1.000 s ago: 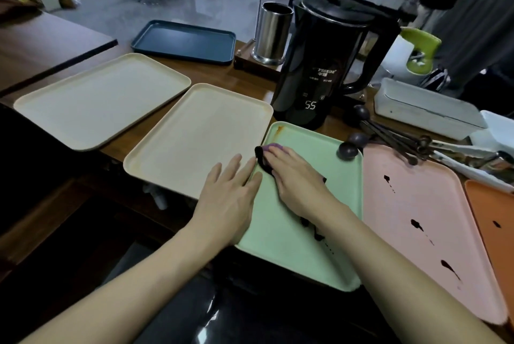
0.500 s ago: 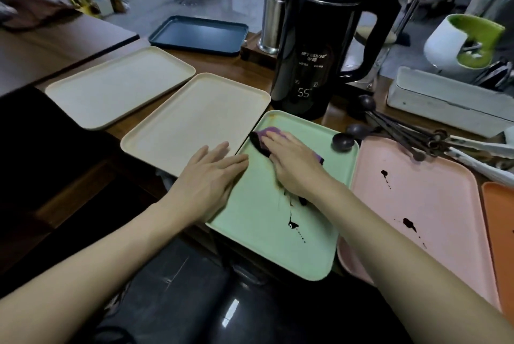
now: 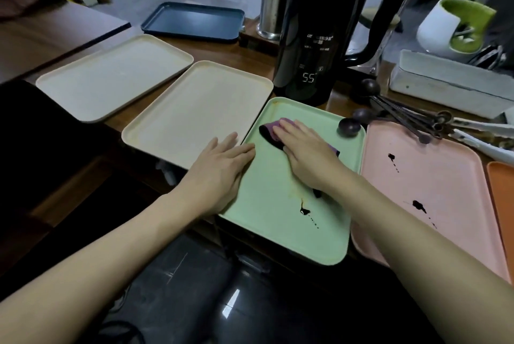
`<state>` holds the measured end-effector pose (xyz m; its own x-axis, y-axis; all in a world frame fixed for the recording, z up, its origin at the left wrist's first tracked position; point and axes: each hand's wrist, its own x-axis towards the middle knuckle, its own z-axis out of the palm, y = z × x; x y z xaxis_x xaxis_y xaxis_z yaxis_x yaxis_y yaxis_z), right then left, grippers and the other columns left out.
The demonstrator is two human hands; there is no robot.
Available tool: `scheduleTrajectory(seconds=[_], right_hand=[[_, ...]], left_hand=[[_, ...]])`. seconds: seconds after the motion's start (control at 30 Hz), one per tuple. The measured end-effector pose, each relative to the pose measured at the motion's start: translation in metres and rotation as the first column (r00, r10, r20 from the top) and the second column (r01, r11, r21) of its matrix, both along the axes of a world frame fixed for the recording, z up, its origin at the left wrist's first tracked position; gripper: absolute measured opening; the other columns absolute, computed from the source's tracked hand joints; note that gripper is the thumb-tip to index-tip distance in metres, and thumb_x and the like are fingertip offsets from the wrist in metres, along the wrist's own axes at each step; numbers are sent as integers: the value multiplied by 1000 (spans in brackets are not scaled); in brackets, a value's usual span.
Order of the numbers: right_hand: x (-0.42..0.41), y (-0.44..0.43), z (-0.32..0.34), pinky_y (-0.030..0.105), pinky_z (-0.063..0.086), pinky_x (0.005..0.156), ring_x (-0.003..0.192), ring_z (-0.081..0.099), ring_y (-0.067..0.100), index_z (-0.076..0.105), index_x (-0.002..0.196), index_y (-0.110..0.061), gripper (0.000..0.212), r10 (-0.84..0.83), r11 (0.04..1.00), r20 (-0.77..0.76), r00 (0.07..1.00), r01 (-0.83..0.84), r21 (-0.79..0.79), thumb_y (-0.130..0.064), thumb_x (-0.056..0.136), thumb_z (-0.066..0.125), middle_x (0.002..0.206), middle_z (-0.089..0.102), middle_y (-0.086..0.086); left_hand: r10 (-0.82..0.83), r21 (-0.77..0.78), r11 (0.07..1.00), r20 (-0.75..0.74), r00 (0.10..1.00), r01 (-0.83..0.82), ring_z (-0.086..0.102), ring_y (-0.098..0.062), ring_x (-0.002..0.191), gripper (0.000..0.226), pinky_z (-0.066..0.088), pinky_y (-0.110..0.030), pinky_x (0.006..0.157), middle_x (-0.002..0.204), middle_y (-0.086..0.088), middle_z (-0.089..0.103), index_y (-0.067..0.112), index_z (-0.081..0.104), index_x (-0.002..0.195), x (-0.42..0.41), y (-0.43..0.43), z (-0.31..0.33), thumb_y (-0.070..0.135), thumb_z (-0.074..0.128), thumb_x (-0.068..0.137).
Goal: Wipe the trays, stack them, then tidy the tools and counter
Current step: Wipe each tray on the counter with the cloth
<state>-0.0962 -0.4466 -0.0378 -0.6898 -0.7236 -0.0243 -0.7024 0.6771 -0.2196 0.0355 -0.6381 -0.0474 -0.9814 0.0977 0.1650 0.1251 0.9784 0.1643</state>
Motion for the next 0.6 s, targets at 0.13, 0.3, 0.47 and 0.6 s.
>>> scheduleTrajectory(seconds=[0.13, 0.3, 0.47, 0.6], right_hand=[[-12, -23, -1, 36, 12, 123, 153, 13, 24, 29, 157, -19, 51, -96, 995, -51, 994, 95, -24, -18, 106, 36, 167, 20, 0], [60, 1, 13, 31, 6, 125, 154, 11, 13, 32, 157, -23, 56, -47, 993, 145, 988, 61, -96, -29, 102, 28, 166, 21, -6], [112, 29, 12, 26, 2, 125, 154, 8, 11, 31, 157, -26, 76, 8, 998, 186, 983, 3, -63, -39, 86, 10, 166, 19, -10], [100, 28, 13, 28, 7, 125, 154, 12, 16, 35, 156, -24, 58, 28, 999, 128, 991, -22, -41, -16, 99, 35, 166, 23, -7]], left_hand=[[9, -60, 998, -58, 998, -13, 50, -41, 137, 60, 39, -62, 110, 142, -1, 62, 11, 66, 134, 0, 0, -5, 31, 29, 91], [68, -58, 996, -14, 998, -69, 47, -41, 139, 61, 37, -61, 112, 144, 1, 60, 15, 63, 137, 1, 3, -5, 35, 28, 91], [126, -99, 988, 38, 991, -121, 32, -43, 148, 58, 31, -62, 114, 155, -5, 48, 12, 54, 145, 7, 18, -7, 33, 33, 95], [187, -47, 982, 44, 981, -185, 14, -37, 155, 54, 20, -58, 122, 167, -6, 27, 24, 47, 151, 13, 16, -4, 34, 32, 100]])
